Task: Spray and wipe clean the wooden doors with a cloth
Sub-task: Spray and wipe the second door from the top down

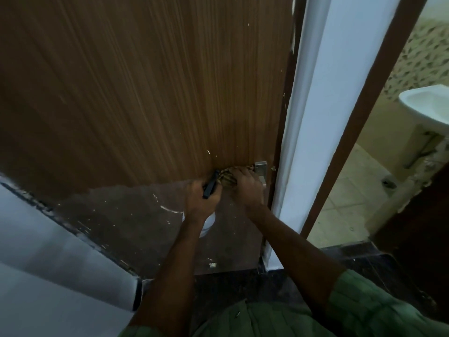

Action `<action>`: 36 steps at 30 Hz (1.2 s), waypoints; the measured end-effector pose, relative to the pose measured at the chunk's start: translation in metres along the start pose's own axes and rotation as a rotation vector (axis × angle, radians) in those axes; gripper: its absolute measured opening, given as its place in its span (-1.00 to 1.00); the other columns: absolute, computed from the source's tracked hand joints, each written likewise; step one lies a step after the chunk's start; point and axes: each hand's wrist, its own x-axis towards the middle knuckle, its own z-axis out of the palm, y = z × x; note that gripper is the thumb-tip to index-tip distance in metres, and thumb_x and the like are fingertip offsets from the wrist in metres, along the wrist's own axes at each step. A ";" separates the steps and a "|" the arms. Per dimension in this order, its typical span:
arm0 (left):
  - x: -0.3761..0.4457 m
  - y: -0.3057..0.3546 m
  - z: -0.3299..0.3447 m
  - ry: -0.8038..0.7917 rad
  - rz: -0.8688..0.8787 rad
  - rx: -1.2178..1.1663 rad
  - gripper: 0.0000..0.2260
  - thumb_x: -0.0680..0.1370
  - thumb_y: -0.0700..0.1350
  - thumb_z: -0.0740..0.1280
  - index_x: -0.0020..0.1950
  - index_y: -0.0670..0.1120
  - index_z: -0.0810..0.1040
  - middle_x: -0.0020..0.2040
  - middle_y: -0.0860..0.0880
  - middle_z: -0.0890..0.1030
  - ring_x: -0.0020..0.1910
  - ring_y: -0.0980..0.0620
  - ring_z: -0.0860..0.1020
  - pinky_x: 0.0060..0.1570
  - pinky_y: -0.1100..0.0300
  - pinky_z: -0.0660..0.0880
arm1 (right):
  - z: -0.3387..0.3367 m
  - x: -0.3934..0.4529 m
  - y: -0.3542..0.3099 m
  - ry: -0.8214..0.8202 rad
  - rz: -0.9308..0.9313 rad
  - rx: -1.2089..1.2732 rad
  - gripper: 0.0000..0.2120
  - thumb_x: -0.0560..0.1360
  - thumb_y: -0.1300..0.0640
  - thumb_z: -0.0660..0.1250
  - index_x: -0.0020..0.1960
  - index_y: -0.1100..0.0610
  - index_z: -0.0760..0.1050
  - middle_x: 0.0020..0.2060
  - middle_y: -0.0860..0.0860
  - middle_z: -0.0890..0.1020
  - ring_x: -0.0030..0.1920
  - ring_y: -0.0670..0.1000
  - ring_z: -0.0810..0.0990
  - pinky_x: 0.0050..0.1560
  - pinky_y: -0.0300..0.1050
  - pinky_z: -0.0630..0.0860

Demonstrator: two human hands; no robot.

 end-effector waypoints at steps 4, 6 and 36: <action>-0.001 -0.010 -0.005 0.030 -0.062 -0.025 -0.60 0.55 0.03 0.45 -0.39 -0.16 0.51 -0.51 -0.04 0.50 -0.53 -0.07 0.48 -0.44 0.07 0.40 | 0.012 -0.009 -0.011 -0.032 -0.119 -0.094 -0.57 0.39 0.17 0.55 0.25 0.11 0.61 0.20 0.12 0.65 0.27 0.18 0.59 0.40 0.19 0.46; -0.004 -0.014 -0.010 0.039 -0.036 -0.027 -0.63 0.54 0.06 0.40 -0.37 -0.13 0.51 -0.50 -0.01 0.48 -0.52 -0.08 0.49 -0.43 0.07 0.40 | 0.018 -0.009 -0.016 -0.090 -0.104 -0.182 -0.53 0.34 0.16 0.59 0.23 0.12 0.61 0.16 0.14 0.64 0.23 0.19 0.60 0.37 0.19 0.48; -0.020 -0.042 -0.020 -0.164 -0.066 0.036 -0.63 0.59 -0.07 0.47 -0.37 0.04 0.44 -0.49 0.16 0.40 -0.53 0.17 0.37 -0.43 0.29 0.20 | -0.001 -0.050 -0.040 -0.049 0.047 0.064 -0.50 0.50 0.24 0.48 0.40 0.19 0.45 0.31 0.19 0.50 0.26 0.17 0.50 0.23 0.08 0.52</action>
